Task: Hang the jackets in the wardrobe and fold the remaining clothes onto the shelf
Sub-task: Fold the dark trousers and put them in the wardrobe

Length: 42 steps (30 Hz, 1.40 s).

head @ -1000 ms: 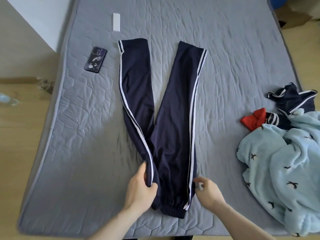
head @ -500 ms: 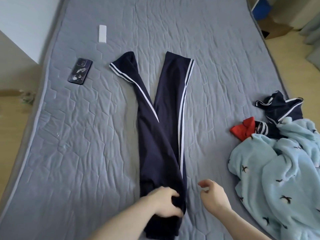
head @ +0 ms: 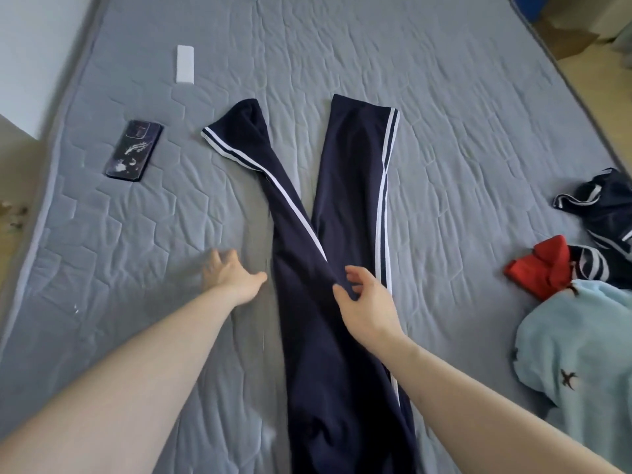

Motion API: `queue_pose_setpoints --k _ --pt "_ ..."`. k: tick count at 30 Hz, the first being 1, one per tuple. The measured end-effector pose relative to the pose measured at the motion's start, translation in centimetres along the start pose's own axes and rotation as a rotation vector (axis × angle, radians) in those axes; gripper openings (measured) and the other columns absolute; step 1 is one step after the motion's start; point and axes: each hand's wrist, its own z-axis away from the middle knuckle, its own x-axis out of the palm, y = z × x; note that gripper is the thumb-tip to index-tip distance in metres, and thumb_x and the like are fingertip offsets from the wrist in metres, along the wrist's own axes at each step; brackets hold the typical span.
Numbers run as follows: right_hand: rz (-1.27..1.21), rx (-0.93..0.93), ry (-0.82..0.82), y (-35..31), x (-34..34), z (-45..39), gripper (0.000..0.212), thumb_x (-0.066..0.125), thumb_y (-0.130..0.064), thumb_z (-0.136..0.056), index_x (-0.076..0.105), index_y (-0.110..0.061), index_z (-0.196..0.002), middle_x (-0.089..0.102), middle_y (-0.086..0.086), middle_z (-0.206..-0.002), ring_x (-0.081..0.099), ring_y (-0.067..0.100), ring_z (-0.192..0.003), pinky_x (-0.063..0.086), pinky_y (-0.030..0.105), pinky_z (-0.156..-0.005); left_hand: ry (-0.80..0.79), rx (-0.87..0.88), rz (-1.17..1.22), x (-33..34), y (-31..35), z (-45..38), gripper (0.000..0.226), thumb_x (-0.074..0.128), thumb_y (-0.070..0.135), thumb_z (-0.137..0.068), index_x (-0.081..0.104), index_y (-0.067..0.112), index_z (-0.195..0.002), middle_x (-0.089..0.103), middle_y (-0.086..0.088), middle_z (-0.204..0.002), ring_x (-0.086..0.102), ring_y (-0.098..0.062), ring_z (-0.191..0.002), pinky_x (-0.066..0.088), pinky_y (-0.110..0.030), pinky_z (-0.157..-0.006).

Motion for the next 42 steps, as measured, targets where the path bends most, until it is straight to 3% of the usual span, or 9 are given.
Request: queue_pose_setpoints --k 7,11,18,23,26,33,37,40,42 --pt "-0.029 0.049 -0.043 -1.3 4.3 -7.8 0.050 0.065 -0.042 -0.095 0.054 -0.026 -0.142 0.065 -0.009 -0.119 0.061 0.010 -0.104 0.051 0.030 -0.096 -0.095 -0.141 -0.023 2.6 3.3 -5.5 0.108 0.066 0.057 -0.086 -0.014 0.046 -0.157 -0.029 -0.006 -0.165 -0.018 -0.055 -0.148 0.000 -0.063 -0.122" --pt "-0.099 0.042 -0.057 -1.6 4.4 -8.6 0.010 0.067 -0.033 -0.093 0.072 -0.025 -0.097 0.068 -0.009 -0.071 0.061 0.005 -0.067 0.054 0.026 -0.070 -0.119 -0.201 0.002 2.5 4.4 -7.2 0.113 0.069 0.062 -0.083 -0.020 0.053 -0.152 -0.035 -0.006 -0.163 -0.020 -0.059 -0.145 0.002 -0.070 -0.118" --pt "-0.379 -0.039 0.490 1.9 -1.7 -6.0 0.019 0.050 -0.028 -0.101 0.054 -0.037 -0.084 0.053 -0.017 -0.061 0.044 -0.001 -0.050 0.038 0.010 -0.045 -0.170 -0.248 -0.028 3.3 3.8 -8.5 0.145 0.081 0.055 -0.068 -0.045 0.049 -0.138 -0.059 -0.008 -0.143 -0.033 -0.061 -0.138 -0.001 -0.075 -0.113" --pt "-0.021 0.308 0.273 4.2 -2.8 -7.5 0.028 0.058 -0.015 -0.094 0.052 -0.029 -0.117 0.057 -0.009 -0.115 0.061 0.014 -0.098 0.044 0.028 -0.074 -0.258 -0.305 0.018 3.3 4.3 -9.3 0.146 0.070 0.051 -0.052 -0.053 0.043 -0.128 -0.066 -0.009 -0.134 -0.041 -0.064 -0.131 -0.007 -0.084 -0.103" --pt "0.071 0.054 0.338 0.7 -2.7 -10.7 0.056 0.060 -0.011 -0.085 0.044 -0.034 -0.133 0.045 -0.016 -0.129 0.047 0.013 -0.119 0.045 0.036 -0.097 -0.247 -0.367 0.042 3.6 5.8 -9.8 0.148 0.068 0.067 -0.051 -0.058 0.038 -0.123 -0.067 -0.013 -0.133 -0.054 -0.064 -0.112 -0.024 -0.087 -0.083" --pt "0.410 -0.307 0.071 -9.4 2.6 -21.6 0.070 0.069 -0.034 -0.087 0.041 -0.027 -0.151 0.043 -0.008 -0.150 0.037 0.022 -0.136 0.035 0.041 -0.110 -0.163 -0.482 0.049 3.6 8.1 -10.2 0.150 0.076 0.069 -0.060 -0.042 0.034 -0.146 -0.052 -0.020 -0.149 -0.030 -0.064 -0.137 0.008 -0.080 -0.112" --pt "0.593 -0.228 0.001 -10.8 5.4 -24.1 0.071 0.072 -0.033 -0.087 0.040 -0.024 -0.150 0.044 0.002 -0.144 0.041 0.031 -0.129 0.039 0.048 -0.106 -0.199 -0.474 0.046 3.3 7.1 -10.3 0.154 0.075 0.069 -0.058 -0.049 0.031 -0.140 -0.055 -0.020 -0.145 -0.030 -0.063 -0.137 0.009 -0.079 -0.112" --pt "0.687 -0.233 0.031 -10.9 5.8 -25.1 0.035 0.063 -0.025 -0.096 0.057 -0.021 -0.130 0.054 0.003 -0.125 0.048 0.031 -0.118 0.041 0.044 -0.098 -0.215 -0.482 0.053 3.5 7.0 -10.8 0.153 0.072 0.066 -0.054 -0.056 0.029 -0.131 -0.060 -0.019 -0.140 -0.045 -0.066 -0.125 0.009 -0.080 -0.111" --pt "0.405 -0.252 0.061 -11.8 5.3 -25.4 0.016 0.053 -0.021 -0.101 0.064 -0.019 -0.112 0.060 0.002 -0.112 0.052 0.024 -0.107 0.044 0.038 -0.091 -0.227 -0.492 0.059 3.8 6.9 -11.2 0.156 0.072 0.067 -0.050 -0.055 0.030 -0.132 -0.062 -0.019 -0.138 -0.055 -0.065 -0.106 0.009 -0.080 -0.111"
